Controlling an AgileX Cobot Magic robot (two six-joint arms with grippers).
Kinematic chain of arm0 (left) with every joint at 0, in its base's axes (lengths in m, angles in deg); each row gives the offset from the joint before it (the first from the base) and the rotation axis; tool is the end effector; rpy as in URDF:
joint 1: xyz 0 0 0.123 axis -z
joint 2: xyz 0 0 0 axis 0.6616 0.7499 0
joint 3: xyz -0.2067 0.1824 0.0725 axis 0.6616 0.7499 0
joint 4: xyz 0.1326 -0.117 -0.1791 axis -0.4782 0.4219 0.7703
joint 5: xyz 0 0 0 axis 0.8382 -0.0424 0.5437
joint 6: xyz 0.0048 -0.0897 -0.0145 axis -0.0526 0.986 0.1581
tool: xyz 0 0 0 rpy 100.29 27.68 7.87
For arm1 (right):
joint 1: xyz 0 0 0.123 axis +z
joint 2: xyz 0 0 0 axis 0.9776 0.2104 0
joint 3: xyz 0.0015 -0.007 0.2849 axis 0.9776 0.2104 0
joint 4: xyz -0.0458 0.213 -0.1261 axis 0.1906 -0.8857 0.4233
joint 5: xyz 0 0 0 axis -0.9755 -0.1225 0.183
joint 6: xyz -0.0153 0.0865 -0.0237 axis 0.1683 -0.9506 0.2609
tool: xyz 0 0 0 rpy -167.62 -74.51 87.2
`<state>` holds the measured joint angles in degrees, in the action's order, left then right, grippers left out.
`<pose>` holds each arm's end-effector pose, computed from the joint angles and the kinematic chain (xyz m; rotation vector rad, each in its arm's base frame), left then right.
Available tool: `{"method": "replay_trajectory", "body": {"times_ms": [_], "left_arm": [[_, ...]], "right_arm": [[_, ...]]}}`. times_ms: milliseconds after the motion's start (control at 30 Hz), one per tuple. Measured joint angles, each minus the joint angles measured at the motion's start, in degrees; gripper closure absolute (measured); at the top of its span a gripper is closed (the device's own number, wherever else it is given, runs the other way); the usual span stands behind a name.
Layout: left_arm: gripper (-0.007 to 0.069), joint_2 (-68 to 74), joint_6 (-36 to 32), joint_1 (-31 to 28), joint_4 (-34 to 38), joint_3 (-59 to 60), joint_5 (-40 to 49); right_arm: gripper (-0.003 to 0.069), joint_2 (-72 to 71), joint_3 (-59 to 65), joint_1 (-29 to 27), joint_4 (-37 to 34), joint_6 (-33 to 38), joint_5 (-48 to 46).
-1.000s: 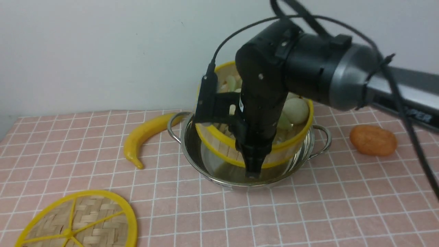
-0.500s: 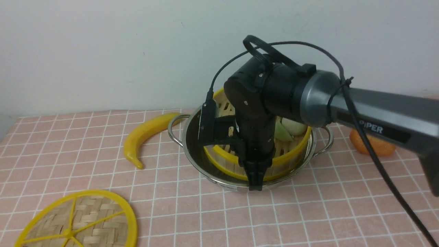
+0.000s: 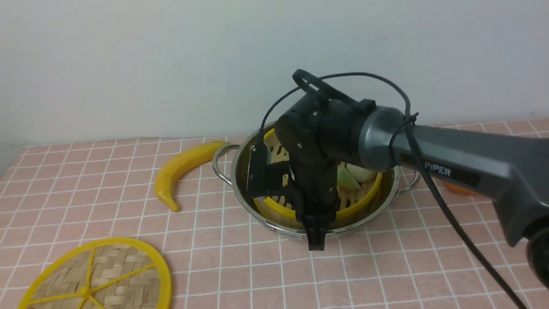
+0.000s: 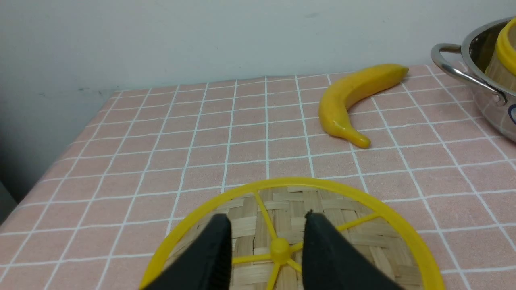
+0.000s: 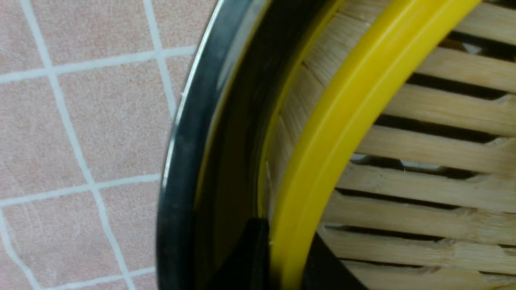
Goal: Place the steamer in the pot on the pink tablecloth, and put the lid on the steamer.
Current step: 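Place the bamboo steamer basket of food into the steel pot with the right gripper, then grasp the bamboo steamer lid lying on the table by its centre knob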
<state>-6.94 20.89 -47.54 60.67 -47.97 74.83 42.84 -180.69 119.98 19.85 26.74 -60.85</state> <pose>0.0537 0.0046 0.1804 0.0001 1.8266 0.1325 0.3408 0.2917 0.1842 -1.9654 2.3870 -0.2064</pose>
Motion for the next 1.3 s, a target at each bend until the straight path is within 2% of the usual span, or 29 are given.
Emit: {"method": "replay_trajectory", "body": {"times_ms": [67,133,367,533,567,667,700,733,767,800,833,1000,1067,1300], "left_arm": [[0.0382,0.00,0.00,0.00,0.00,0.00,0.00],[0.0382,0.00,0.00,0.00,0.00,0.00,0.00],[0.0382,0.00,0.00,0.00,0.00,0.00,0.00],[0.0382,0.00,0.00,0.00,0.00,0.00,0.00],[0.0382,0.00,0.00,0.00,0.00,0.00,0.00],[0.0382,0.00,0.00,0.00,0.00,0.00,0.00],[0.0382,0.00,0.00,0.00,0.00,0.00,0.00],[0.0382,0.00,0.00,0.00,0.00,0.00,0.00],[0.0382,0.00,0.00,0.00,0.00,0.00,0.00],[0.0382,0.00,0.00,0.00,0.00,0.00,0.00],[0.0382,0.00,0.00,0.00,0.00,0.00,0.00],[0.0382,0.00,0.00,0.00,0.00,0.00,0.00],[0.0382,0.00,0.00,0.00,0.00,0.00,0.00],[0.0382,0.00,0.00,0.00,0.00,0.00,0.00]], "right_arm": [[0.0562,0.00,-0.05,0.00,-0.23,-0.05,0.13],[0.0503,0.00,-0.23,0.00,-0.33,-0.29,0.32],[0.0237,-0.05,-2.46,0.00,0.35,-2.19,0.44],[0.0201,-0.14,-8.99,0.05,0.79,-7.35,-0.83],[0.0209,-0.65,-12.53,0.05,0.67,-11.58,-0.90],[0.0239,-1.51,-16.11,0.00,1.29,-16.11,-0.34],[0.0288,-2.71,-19.50,0.00,2.02,-20.53,0.30],[0.0295,-2.72,-19.50,0.00,2.15,-20.53,0.39],[0.0373,-4.15,-22.04,0.00,2.30,-23.60,0.65],[0.0382,-4.31,-22.23,0.00,2.30,-23.76,0.65],[0.0458,-5.64,-23.20,0.00,2.30,-24.46,0.78],[0.0650,-6.97,-22.86,0.00,0.85,-25.78,0.68],[0.0673,-6.90,-22.45,0.00,-0.86,-26.98,0.44],[0.0675,-5.12,-21.97,0.00,-8.20,-26.97,0.44]]}}
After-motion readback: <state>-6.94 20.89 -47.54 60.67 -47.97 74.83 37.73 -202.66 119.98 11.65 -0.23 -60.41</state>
